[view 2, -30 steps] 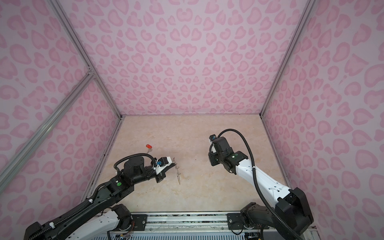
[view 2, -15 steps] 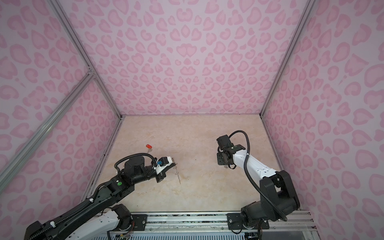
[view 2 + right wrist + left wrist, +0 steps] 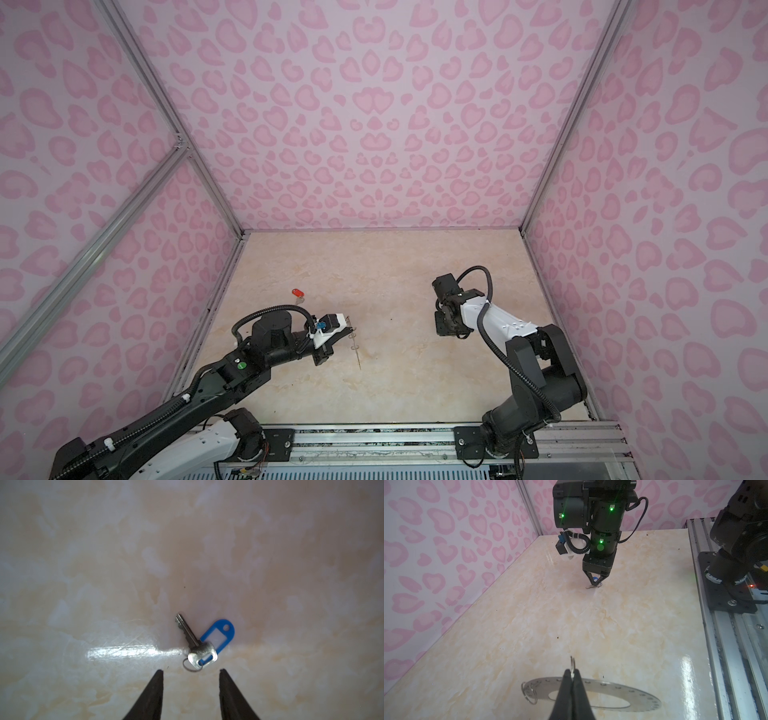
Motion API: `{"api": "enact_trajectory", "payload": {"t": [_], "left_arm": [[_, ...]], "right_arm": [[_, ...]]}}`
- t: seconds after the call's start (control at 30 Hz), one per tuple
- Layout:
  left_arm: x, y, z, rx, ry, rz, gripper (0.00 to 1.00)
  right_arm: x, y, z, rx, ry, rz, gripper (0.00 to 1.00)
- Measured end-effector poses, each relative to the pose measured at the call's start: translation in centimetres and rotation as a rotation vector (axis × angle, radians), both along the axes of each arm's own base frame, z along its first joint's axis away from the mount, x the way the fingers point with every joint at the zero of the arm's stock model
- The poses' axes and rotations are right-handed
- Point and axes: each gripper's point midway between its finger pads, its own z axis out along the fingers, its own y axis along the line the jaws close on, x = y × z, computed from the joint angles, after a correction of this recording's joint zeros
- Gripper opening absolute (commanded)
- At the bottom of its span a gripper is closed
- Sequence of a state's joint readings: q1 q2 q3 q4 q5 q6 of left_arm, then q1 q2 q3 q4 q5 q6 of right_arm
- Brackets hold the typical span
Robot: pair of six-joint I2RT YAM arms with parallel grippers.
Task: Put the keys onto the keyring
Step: 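Open the right gripper and move it over the blue-tagged key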
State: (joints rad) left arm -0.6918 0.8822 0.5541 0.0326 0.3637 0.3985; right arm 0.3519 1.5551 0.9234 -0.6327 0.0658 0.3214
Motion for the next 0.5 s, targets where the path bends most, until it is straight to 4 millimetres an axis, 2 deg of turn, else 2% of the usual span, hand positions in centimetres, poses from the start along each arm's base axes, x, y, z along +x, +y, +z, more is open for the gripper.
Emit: {"api": "enact_trajectory", "payload": {"t": [0.23,0.5], "left_arm": [[0.0,-0.1,-0.1,0.003,0.002,-0.007,0.04],[0.0,-0.1,-0.2,0.005,0.001,-0.008,0.03]], "right_arm": [[0.4,0.6,-0.8,0.011,0.023,0.003,0.45],[1.6,2.6,-1.3,0.039,0.035,0.066,0.45]]}}
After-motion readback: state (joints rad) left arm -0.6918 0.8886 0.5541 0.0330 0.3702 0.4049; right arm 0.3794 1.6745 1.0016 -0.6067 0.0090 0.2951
